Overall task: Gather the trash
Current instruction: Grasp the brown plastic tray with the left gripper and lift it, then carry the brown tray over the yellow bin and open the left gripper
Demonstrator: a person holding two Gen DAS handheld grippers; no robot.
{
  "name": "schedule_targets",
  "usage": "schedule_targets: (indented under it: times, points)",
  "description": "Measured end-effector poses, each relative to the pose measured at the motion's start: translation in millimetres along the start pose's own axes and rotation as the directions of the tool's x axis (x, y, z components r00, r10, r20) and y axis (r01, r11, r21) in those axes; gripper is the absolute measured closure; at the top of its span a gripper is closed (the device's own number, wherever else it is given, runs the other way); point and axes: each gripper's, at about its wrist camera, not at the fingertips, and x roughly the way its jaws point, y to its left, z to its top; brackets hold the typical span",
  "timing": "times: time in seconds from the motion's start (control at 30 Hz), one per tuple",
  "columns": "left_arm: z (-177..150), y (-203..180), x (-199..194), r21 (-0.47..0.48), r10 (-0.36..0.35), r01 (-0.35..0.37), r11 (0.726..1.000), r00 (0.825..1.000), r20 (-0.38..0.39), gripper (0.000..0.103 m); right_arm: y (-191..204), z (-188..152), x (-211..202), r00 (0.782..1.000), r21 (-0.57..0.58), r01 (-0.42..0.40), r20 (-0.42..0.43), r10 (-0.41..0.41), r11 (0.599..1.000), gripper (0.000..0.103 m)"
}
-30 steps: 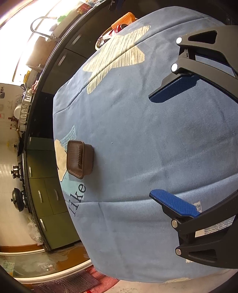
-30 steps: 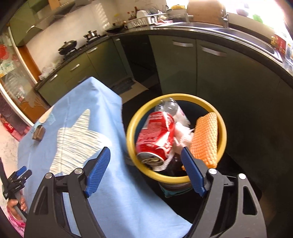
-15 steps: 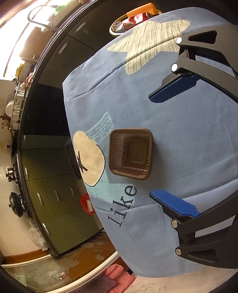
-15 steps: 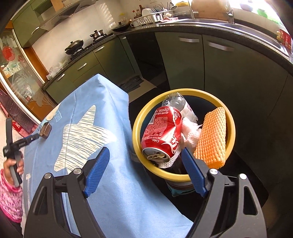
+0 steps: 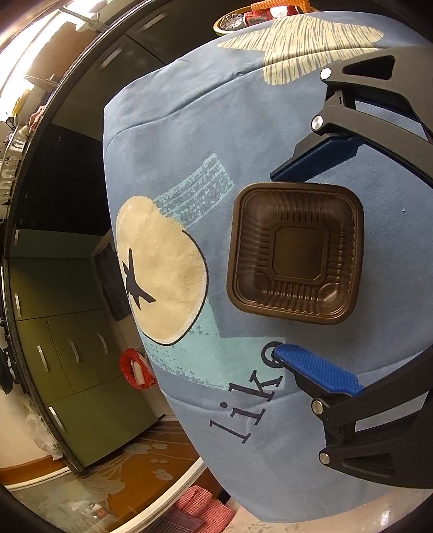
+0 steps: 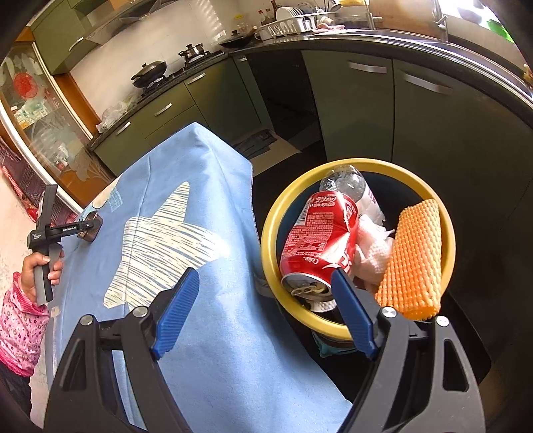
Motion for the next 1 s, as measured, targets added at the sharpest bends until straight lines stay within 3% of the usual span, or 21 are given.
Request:
schedule_targets:
  times: [0.23, 0.43, 0.77, 1.0]
  points:
    - [3, -5, 10, 0.007, 0.009, -0.009, 1.0, 1.0, -0.016, 0.015, 4, 1, 4, 1.0, -0.016, -0.002, -0.012, 0.002, 1.0, 0.026]
    - [5, -7, 9, 0.012, -0.003, 0.003, 1.0, 1.0, -0.015, 0.031, 4, 1, 4, 1.0, -0.018, -0.002, -0.015, 0.002, 1.0, 0.025]
    - [-4, -10, 1, 0.018, 0.002, -0.002, 1.0, 1.0, -0.002, 0.033, 6, 0, -1, 1.0, -0.024, -0.009, -0.007, 0.009, 1.0, 0.025]
    - [-22, -36, -43, 0.063, -0.015, 0.011, 0.998, 0.998, 0.065, 0.033, 1, -3, -17, 1.0, -0.015, -0.002, 0.03, 0.002, 1.0, 0.025]
